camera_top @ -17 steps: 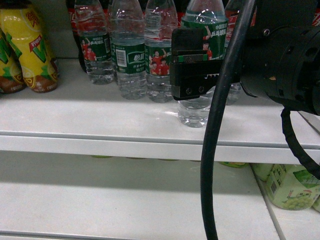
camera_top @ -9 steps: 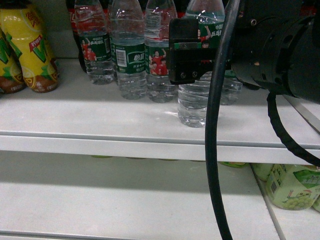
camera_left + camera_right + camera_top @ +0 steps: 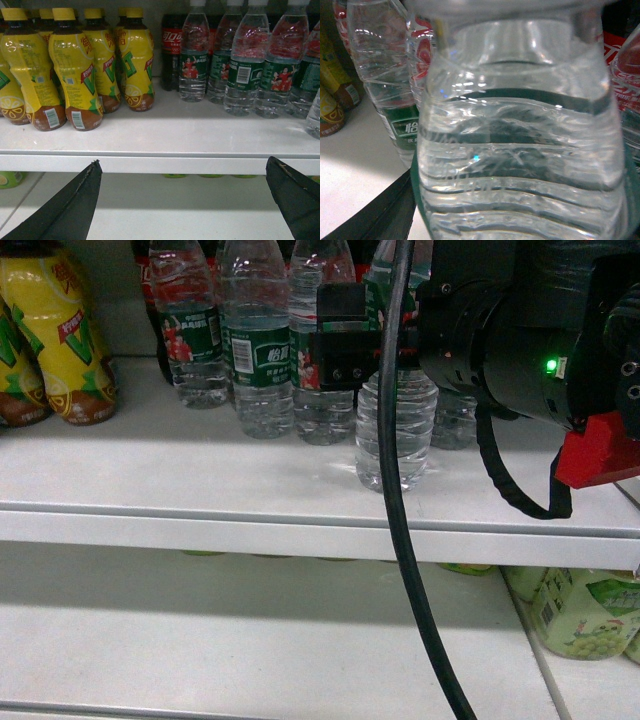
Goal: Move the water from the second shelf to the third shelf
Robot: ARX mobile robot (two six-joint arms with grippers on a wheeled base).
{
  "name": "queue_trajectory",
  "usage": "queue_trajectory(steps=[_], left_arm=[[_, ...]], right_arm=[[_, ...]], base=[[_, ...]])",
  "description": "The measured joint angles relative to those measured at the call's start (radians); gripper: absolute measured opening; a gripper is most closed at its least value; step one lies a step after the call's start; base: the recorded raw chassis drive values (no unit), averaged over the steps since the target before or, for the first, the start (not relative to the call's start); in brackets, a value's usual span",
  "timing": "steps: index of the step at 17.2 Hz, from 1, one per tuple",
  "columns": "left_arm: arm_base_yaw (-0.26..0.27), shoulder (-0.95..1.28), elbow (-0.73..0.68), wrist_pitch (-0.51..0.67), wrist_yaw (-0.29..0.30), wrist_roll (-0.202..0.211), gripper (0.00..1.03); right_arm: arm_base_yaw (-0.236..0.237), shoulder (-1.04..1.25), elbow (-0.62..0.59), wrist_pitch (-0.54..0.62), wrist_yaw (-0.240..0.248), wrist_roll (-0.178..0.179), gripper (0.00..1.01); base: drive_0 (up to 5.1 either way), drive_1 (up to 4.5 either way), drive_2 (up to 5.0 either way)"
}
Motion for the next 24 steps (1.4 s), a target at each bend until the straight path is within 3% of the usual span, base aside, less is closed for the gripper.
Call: queue_trajectory(steps=[4, 5, 8, 10, 16, 18, 21, 24], left_arm=[[0.0, 0.0, 0.0, 0.0, 0.0, 0.0, 0.98], [0.0, 0.0, 0.0, 0.0, 0.0, 0.0, 0.98], [0.0, 0.0, 0.0, 0.0, 0.0, 0.0, 0.98], [0.0, 0.0, 0.0, 0.0, 0.0, 0.0, 0.98], [0.0, 0.0, 0.0, 0.0, 0.0, 0.0, 0.98], [0.0, 0.0, 0.0, 0.0, 0.0, 0.0, 0.98], [0.0, 0.0, 0.0, 0.0, 0.0, 0.0, 0.98], [0.0, 0.0, 0.0, 0.0, 0.0, 0.0, 0.98]], right_arm=[[0.008, 0.019, 0.026, -0.015, 0.031, 0.013, 0.98], [0.008, 0.02, 0.03, -0.017, 0.043, 0.032, 0.88], [0.016, 0.02, 0.032, -0.015, 0.047, 0.043, 0.58], [0.021, 0.014, 0.024, -0.012, 0.054, 0.048, 0.47], [0.041, -0.211, -0.251, 0.037, -0.024, 0.06, 0.44], [0.037, -0.323, -0.367, 0.056, -0.024, 0.042, 0.44], [-0.013, -0.492, -0.499, 0.072, -0.039, 0.026, 0.44], [-0.162, -0.737, -0.637, -0.076, -0.076, 0.019, 0.44]], base=[[0.0, 0.0, 0.0], [0.0, 0.0, 0.0], [0.0, 0.0, 0.0], [0.0, 0.0, 0.0], [0.0, 0.0, 0.0], [0.0, 0.0, 0.0], [0.0, 0.0, 0.0], [0.0, 0.0, 0.0]])
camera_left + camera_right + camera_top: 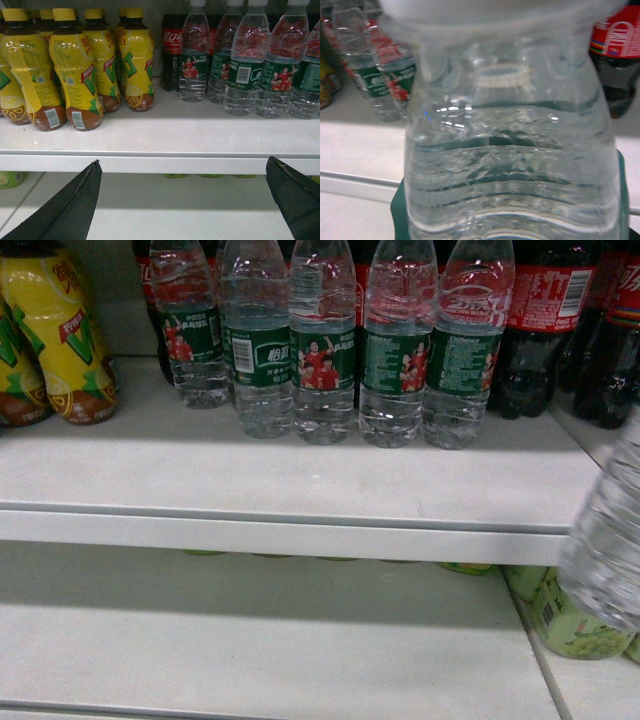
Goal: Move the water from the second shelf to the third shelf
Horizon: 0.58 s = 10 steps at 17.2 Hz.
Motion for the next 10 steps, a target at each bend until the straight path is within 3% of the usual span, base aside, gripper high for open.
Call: queue_trajectory(steps=[3, 7, 8, 10], left_arm=[[0.0, 0.0, 0.0, 0.0, 0.0, 0.0, 0.98], [0.0, 0.0, 0.0, 0.0, 0.0, 0.0, 0.98], [0.0, 0.0, 0.0, 0.0, 0.0, 0.0, 0.98], [0.0, 0.0, 0.0, 0.0, 0.0, 0.0, 0.98]], right_arm=[[-0.172, -0.255, -0.065, -0.14, -0.054, 0.015, 0.44], [-0.349, -0.494, -0.082, -0.325, -0.157, 0.04, 0.44], [-0.386, -0.549, -0.082, -0.376, -0.205, 0.054, 0.44], [-0.408, -0.626, -0.081, -0.444, -0.288, 0.077, 0.43]], base=[[0.0, 0.0, 0.0], [0.0, 0.0, 0.0], [0.0, 0.0, 0.0], [0.0, 0.0, 0.0]])
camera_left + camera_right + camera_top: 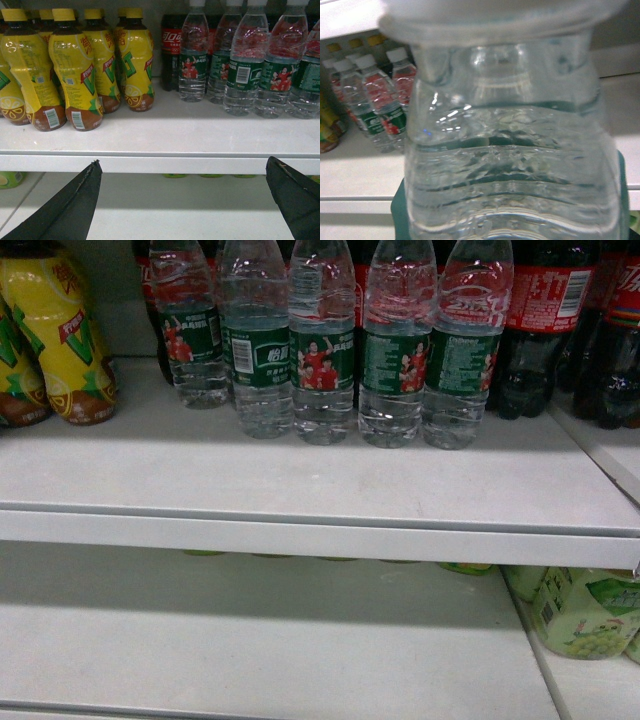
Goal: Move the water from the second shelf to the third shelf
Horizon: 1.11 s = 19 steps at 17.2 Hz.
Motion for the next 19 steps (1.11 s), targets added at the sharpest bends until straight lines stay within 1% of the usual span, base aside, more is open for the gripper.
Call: queue_trajectory(steps=[1, 2, 3, 4, 6, 7, 8, 9, 10, 11, 14, 19], left_arm=[[0.0, 0.0, 0.0, 0.0, 0.0, 0.0, 0.98], [0.0, 0.0, 0.0, 0.0, 0.0, 0.0, 0.98], [0.0, 0.0, 0.0, 0.0, 0.0, 0.0, 0.98], [0.0, 0.0, 0.0, 0.0, 0.0, 0.0, 0.98], [0.0, 0.0, 0.0, 0.0, 0.0, 0.0, 0.98], [0.0, 0.0, 0.0, 0.0, 0.0, 0.0, 0.98], [0.0, 0.0, 0.0, 0.0, 0.0, 0.0, 0.98], [0.0, 0.0, 0.0, 0.0, 0.0, 0.0, 0.98], [0.0, 0.0, 0.0, 0.0, 0.0, 0.0, 0.98], [0.0, 0.0, 0.0, 0.0, 0.0, 0.0, 0.98], [0.0, 0.0, 0.0, -0.002, 0.0, 0.0, 0.98], [0.0, 0.0, 0.0, -0.002, -0.002, 0.0, 0.98]], right_arm=[[0.005, -0.024, 0.0, -0.028, -0.025, 0.005, 0.43], [0.021, -0.04, 0.002, -0.053, -0.041, 0.017, 0.43], [0.045, -0.056, 0.002, -0.071, -0.039, 0.018, 0.43], [0.082, -0.072, 0.002, -0.08, -0.032, 0.019, 0.43], [0.149, -0.107, 0.002, -0.099, -0.034, 0.018, 0.43], [0.166, -0.113, 0.002, -0.106, -0.035, 0.018, 0.43], [0.164, -0.113, 0.002, -0.108, -0.03, 0.018, 0.43], [0.152, -0.113, 0.002, -0.115, -0.033, 0.021, 0.43], [0.136, -0.112, 0.002, -0.119, -0.047, 0.028, 0.43], [0.133, -0.112, 0.002, -0.119, -0.047, 0.031, 0.43], [0.132, -0.112, 0.002, -0.125, -0.05, 0.039, 0.43], [0.132, -0.112, 0.002, -0.123, -0.05, 0.039, 0.43]], base=[[0.0, 0.0, 0.0], [0.0, 0.0, 0.0], [0.0, 0.0, 0.0], [0.0, 0.0, 0.0], [0.0, 0.0, 0.0], [0.0, 0.0, 0.0], [0.0, 0.0, 0.0], [0.0, 0.0, 0.0], [0.0, 0.0, 0.0], [0.0, 0.0, 0.0], [0.0, 0.0, 0.0], [0.0, 0.0, 0.0]])
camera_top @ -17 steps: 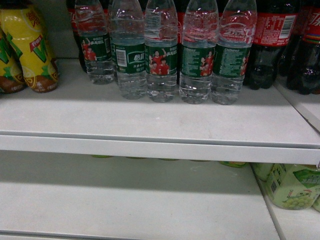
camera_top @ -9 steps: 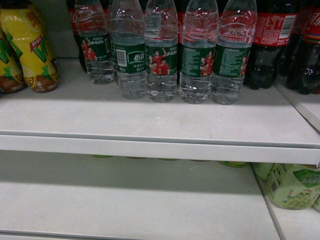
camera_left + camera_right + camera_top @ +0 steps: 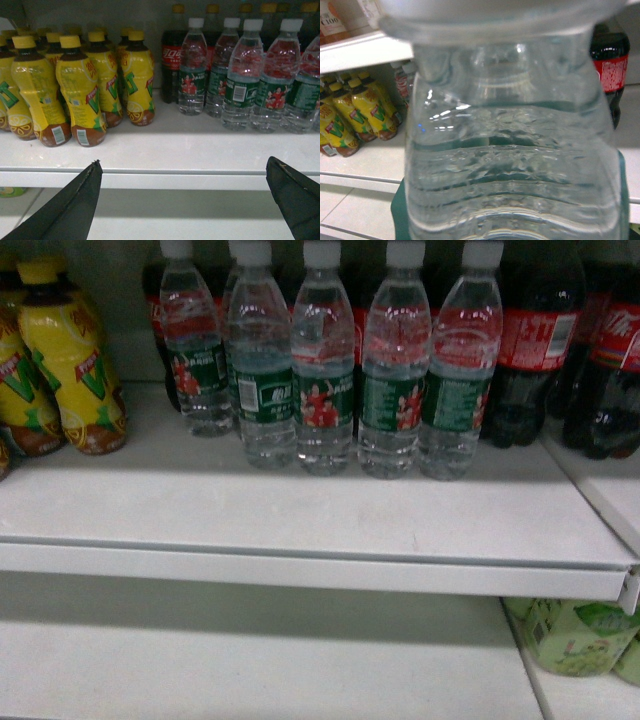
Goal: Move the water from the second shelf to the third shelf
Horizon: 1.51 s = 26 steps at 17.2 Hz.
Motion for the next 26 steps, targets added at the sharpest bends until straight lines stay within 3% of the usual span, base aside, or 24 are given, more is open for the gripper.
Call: queue_trajectory(steps=[21, 26], left_arm=[[0.0, 0.0, 0.0, 0.002, 0.002, 0.0, 0.98], [0.0, 0.0, 0.0, 0.002, 0.003, 0.0, 0.98]], right_arm=[[0.0, 0.0, 0.012, 0.004, -0.001, 0.003, 0.43], [0.0, 0.0, 0.012, 0.003, 0.001, 0.003, 0.43]], base=[[0.0, 0.0, 0.0], [-4.6, 2.48, 2.5]])
